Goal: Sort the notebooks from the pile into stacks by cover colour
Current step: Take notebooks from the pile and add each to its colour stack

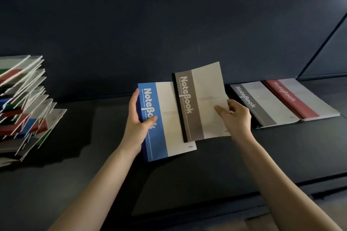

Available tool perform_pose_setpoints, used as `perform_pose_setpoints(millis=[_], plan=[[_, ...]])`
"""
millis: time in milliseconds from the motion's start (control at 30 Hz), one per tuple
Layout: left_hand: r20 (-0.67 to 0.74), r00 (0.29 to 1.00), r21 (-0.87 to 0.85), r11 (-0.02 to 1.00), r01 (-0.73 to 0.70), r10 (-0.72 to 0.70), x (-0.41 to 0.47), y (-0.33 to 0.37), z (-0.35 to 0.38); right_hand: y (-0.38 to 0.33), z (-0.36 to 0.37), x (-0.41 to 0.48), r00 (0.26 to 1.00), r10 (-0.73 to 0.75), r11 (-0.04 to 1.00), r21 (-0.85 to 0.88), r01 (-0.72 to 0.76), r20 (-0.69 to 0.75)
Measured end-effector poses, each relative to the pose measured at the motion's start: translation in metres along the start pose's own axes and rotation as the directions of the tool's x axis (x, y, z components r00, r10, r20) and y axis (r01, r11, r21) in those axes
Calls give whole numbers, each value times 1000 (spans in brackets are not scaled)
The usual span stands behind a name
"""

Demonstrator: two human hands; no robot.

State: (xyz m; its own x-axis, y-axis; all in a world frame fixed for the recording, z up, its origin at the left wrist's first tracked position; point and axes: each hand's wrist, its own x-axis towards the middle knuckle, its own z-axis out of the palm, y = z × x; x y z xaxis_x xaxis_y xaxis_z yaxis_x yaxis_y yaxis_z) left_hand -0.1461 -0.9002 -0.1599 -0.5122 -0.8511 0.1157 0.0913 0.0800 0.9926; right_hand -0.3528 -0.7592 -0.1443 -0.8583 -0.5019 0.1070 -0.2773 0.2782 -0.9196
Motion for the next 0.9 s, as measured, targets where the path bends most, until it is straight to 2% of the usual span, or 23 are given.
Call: perform_pose_setpoints(millis=[300,500,733,900], plan=[[-84,996,51,998,25,-20,2,-1,-24,11,-14,22,989,32,999,-3,-33,-143],[-153,988,87,995,47,-33,-1,0,-39,8,-15,35,988,27,1000,-9,-29,-153],[-107,993,118,992,53,-40,1,3,-29,18,-17,30,990,28,998,53,-21,-136],[-61,998,113,993,41,-34,8,7,4,27,-39,31,993,48,997,60,-41,-108]])
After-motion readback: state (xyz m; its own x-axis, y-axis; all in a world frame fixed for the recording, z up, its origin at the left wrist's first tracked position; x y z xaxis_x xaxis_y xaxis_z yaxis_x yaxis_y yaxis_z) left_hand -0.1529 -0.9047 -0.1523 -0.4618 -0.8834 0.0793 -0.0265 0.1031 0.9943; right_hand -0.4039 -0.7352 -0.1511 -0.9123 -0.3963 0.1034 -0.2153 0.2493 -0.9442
